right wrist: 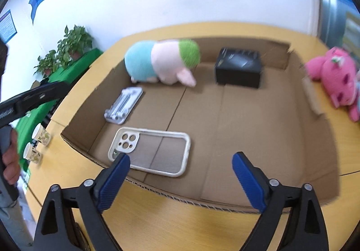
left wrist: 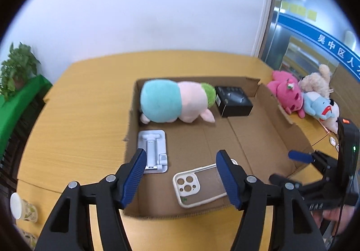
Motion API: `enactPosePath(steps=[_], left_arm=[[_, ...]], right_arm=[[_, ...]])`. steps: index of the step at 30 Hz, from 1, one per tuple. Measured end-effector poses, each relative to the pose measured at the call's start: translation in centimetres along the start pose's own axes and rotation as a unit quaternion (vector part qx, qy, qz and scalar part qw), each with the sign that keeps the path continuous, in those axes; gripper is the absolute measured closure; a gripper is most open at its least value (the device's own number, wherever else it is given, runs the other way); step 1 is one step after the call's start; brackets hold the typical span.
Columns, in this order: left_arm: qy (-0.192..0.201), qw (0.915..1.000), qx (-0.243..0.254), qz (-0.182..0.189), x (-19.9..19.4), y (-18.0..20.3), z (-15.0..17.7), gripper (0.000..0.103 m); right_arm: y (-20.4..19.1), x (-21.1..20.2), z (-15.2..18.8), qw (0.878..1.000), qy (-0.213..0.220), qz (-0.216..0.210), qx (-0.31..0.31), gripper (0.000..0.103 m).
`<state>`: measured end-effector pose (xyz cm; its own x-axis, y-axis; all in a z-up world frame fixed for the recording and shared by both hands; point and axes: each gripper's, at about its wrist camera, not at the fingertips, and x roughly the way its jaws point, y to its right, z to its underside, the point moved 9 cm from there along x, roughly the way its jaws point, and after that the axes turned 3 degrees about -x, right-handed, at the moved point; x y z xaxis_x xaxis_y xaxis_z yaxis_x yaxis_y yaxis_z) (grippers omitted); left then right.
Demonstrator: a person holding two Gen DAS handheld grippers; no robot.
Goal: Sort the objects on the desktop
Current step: 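Move the left gripper to the black sunglasses on the table, then close the left gripper on the bridge of the black sunglasses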
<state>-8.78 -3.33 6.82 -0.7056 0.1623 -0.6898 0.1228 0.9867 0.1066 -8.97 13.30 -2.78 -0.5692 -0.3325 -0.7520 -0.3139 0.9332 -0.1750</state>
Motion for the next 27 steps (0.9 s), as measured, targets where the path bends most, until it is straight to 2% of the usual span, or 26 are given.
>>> enactPosePath(steps=[7,15,19,21,27], left_arm=[[0.030,0.9993,-0.019,0.008,-5.5,-1.1,1.4,0.032],[-0.014,0.9983,-0.056,0.007,-7.0,-1.1,7.8,0.032],[-0.050,0.9955,-0.080,0.009,-6.4,-0.9,12.4,0.032],[-0.069,0.9930,-0.095,0.013,-6.0,-0.9,14.6,0.032],[-0.121,0.9832,-0.135,0.025,-4.8,-0.9,20.9,0.032]], right_arm=[[0.3,-5.3,-0.6,0.999,0.054,0.006,0.002,0.002],[-3.0,-8.1,1.8,0.997,0.066,-0.027,-0.023,0.002],[-6.2,-8.0,5.5,0.996,0.042,-0.062,-0.051,0.002],[-8.1,-7.5,8.2,0.993,0.017,-0.097,-0.065,0.002],[-14.2,-5.7,16.7,0.976,-0.050,-0.165,-0.136,0.002]])
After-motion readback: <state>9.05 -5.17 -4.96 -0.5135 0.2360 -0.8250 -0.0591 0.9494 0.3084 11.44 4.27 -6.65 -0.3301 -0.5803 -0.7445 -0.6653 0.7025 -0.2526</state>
